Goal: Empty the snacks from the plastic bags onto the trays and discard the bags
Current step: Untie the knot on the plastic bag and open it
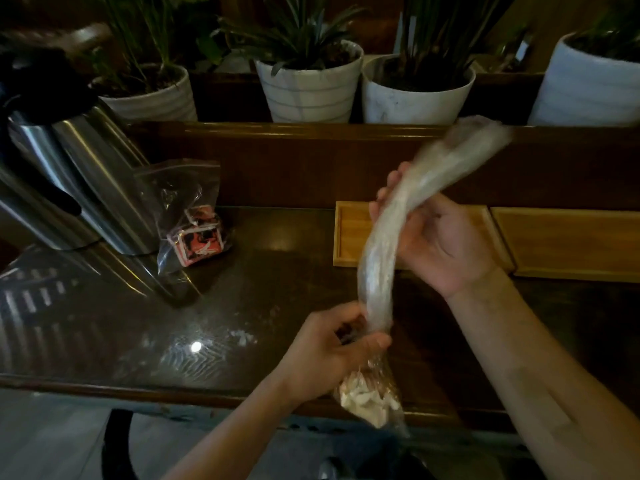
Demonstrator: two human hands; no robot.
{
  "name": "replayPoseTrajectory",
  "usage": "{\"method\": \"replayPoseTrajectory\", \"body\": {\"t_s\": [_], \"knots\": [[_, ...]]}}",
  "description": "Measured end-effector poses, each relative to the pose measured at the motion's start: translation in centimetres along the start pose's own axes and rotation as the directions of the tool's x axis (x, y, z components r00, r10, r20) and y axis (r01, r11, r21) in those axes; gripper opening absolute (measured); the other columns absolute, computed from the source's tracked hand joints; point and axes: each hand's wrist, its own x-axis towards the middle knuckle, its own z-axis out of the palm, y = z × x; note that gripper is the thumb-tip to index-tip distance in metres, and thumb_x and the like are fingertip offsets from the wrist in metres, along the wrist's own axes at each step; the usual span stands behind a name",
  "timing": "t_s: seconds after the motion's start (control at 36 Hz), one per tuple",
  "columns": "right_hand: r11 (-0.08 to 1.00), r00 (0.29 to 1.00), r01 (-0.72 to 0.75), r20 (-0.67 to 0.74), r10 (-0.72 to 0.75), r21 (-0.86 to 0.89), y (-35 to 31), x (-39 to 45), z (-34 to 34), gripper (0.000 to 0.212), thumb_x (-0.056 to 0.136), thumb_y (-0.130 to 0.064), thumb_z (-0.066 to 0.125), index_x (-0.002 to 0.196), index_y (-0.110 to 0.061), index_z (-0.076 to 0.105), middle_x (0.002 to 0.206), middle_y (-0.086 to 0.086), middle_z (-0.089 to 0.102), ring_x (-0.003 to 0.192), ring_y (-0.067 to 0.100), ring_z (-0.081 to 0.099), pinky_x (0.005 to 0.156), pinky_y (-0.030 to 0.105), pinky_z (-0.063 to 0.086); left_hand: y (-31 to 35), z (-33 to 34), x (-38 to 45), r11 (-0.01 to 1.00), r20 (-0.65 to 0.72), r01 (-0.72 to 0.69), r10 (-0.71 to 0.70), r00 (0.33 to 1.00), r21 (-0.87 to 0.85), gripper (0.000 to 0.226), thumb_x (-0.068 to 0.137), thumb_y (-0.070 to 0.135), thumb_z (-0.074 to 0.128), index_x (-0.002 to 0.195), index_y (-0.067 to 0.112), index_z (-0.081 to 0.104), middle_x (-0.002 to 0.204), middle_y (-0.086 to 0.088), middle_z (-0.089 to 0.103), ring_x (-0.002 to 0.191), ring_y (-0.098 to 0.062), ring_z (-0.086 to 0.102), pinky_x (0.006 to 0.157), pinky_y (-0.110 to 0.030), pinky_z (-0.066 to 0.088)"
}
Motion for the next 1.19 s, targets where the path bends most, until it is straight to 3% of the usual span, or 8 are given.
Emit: {"method": "replayPoseTrajectory", "body": {"t_s": [0.11,0.22,0.31,0.42,0.61,0.72,0.92,1.19], "knots": [[0.9,0.986,-0.034,-0.161,-0.04,-0.434,1.4,-1.8,-0.6,0.052,0.095,-0.052,0.04,0.128,-0.016,0.06,0.127,0.007,0.064,0.118,0.025,0.06,0.099,0.044,0.046,0.7,0.1,0.2,0.999,-0.271,0.039,-0.048,0.961,-0.036,0.011,0.083,0.013,0.072,0.092,0.017,0.069,0.074,0.001,0.068,0.066,-0.006,0.064,0.061,-0.019,0.052],[0.493,0.995,-0.104,-0.09,0.053,-0.864,3.3,-5.0,-0.7,0.047,0.085,-0.054,0.058,0.126,-0.031,0.059,0.122,-0.006,0.066,0.109,0.011,0.065,0.092,0.036,0.052,1.1,0.0,0.4,0.986,-0.419,0.067,0.003,0.908,0.152,0.022,0.081,0.024,0.075,0.093,0.038,0.065,0.081,0.014,0.07,0.068,-0.001,0.065,0.06,-0.019,0.053],[0.266,0.975,-0.115,-0.058,0.212,-0.957,4.1,-6.2,-1.0,0.069,0.073,-0.029,0.081,0.133,-0.042,0.047,0.121,-0.017,0.063,0.107,0.002,0.063,0.087,0.028,0.055,0.8,0.0,0.7,0.884,-0.442,0.133,0.089,0.893,0.448,0.018,0.082,0.041,0.071,0.098,0.039,0.063,0.081,0.014,0.068,0.07,-0.002,0.065,0.06,-0.022,0.055],[0.033,0.993,-0.092,-0.089,0.081,-0.995,5.0,-6.6,-1.5,0.074,0.072,-0.027,0.082,0.132,-0.047,0.044,0.11,-0.021,0.066,0.098,-0.007,0.063,0.088,0.027,0.055,0.8,0.5,0.9,0.79,-0.415,0.177,0.106,0.904,0.587,0.027,0.081,0.053,0.065,0.102,0.04,0.056,0.083,0.019,0.067,0.07,0.005,0.063,0.06,-0.013,0.051],[0.036,0.993,-0.109,-0.107,0.054,-0.993,4.2,-6.8,-3.4,0.041,0.075,-0.028,0.078,0.112,-0.039,0.065,0.09,-0.006,0.071,0.082,0.008,0.066,0.078,0.03,0.055,1.5,-1.5,1.3,0.933,-0.128,0.154,-0.118,0.985,0.326,0.022,0.077,0.036,0.075,0.092,0.041,0.06,0.076,0.019,0.066,0.069,0.007,0.065,0.058,-0.011,0.049],[0.27,0.989,-0.149,-0.145,0.035,-0.951,3.5,-7.4,-4.0,0.018,0.084,-0.023,0.068,0.099,-0.031,0.074,0.09,-0.01,0.075,0.084,0.003,0.069,0.067,0.01,0.05,1.5,-3.1,1.0,0.966,-0.025,0.198,-0.197,0.98,0.164,0.021,0.079,0.019,0.076,0.097,0.028,0.069,0.09,0.011,0.075,0.084,-0.003,0.072,0.072,-0.02,0.057],[0.421,0.959,-0.13,-0.222,-0.176,-0.898,2.3,-7.9,-5.4,0.017,0.081,-0.025,0.065,0.091,-0.023,0.078,0.095,-0.006,0.076,0.093,0.007,0.067,0.081,0.025,0.045,1.4,-5.0,0.3,0.986,-0.159,0.127,-0.143,0.977,-0.108,0.018,0.082,0.017,0.065,0.098,0.008,0.068,0.089,-0.006,0.072,0.081,-0.017,0.07,0.07,-0.024,0.057],[0.484,0.896,-0.015,-0.226,-0.382,-0.875,1.2,-8.8,-7.0,0.023,0.07,-0.026,0.071,0.088,-0.011,0.073,0.071,-0.004,0.071,0.065,0.005,0.063,0.058,0.017,0.052,-0.2,-5.4,0.7,0.94,-0.305,0.118,-0.22,0.927,-0.319,0.015,0.076,0.026,0.064,0.084,0.014,0.068,0.082,-0.002,0.068,0.078,-0.014,0.066,0.071,-0.024,0.056]]}}
